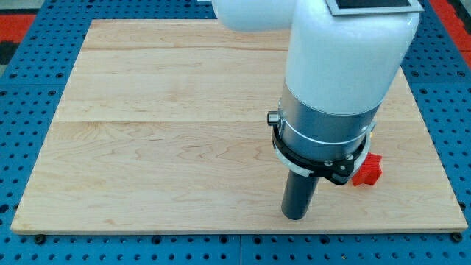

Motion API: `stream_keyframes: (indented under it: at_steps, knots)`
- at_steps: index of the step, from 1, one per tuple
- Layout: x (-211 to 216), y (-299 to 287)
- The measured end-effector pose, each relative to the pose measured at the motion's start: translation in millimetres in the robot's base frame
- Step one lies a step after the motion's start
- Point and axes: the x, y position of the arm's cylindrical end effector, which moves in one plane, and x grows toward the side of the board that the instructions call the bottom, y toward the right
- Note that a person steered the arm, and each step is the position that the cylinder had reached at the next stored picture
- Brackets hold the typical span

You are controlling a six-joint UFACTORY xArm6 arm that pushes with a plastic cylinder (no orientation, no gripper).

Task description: Adjust the blue blocks green star triangle in a vertical line

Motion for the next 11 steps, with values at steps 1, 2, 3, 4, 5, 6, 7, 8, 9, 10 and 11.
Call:
stream_keyframes:
  at_steps: [1, 2, 3, 4, 5, 6, 7, 8, 9, 10, 11]
  knots:
    - [-15, -2]
    - [-45, -22]
    - [-91, -4]
    - [-144, 23]
    - [-189, 34]
    - [-234, 43]
    - [-267, 44]
    - [-303, 49]
    - [-303, 58]
    - [-303, 66]
    - [-294, 77]
